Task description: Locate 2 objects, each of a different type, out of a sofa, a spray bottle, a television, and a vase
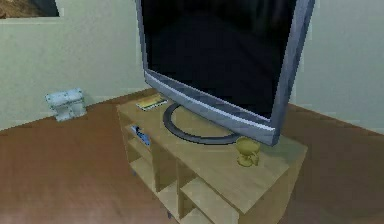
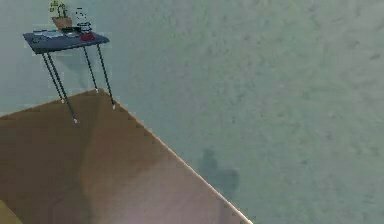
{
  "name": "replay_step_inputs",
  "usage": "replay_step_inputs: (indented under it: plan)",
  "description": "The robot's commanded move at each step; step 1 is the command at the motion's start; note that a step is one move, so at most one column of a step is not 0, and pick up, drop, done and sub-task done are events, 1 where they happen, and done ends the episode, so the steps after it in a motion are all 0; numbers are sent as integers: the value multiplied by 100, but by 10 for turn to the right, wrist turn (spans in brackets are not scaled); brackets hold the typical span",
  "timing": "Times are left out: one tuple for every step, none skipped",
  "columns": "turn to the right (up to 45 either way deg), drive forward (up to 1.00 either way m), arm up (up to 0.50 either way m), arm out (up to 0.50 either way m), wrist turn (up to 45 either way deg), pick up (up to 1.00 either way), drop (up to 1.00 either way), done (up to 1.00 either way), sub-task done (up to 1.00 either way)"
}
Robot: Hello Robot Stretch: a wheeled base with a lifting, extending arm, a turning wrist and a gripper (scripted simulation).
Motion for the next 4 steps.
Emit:
replay_step_inputs:
  plan:
    - [-450,0,0,0,0,0,0,0,0]
    - [-450,0,0,0,0,0,0,0,0]
    - [-390,0,0,0,0,0,0,0,0]
    - [0,90,0,0,0,0,0,0,0]
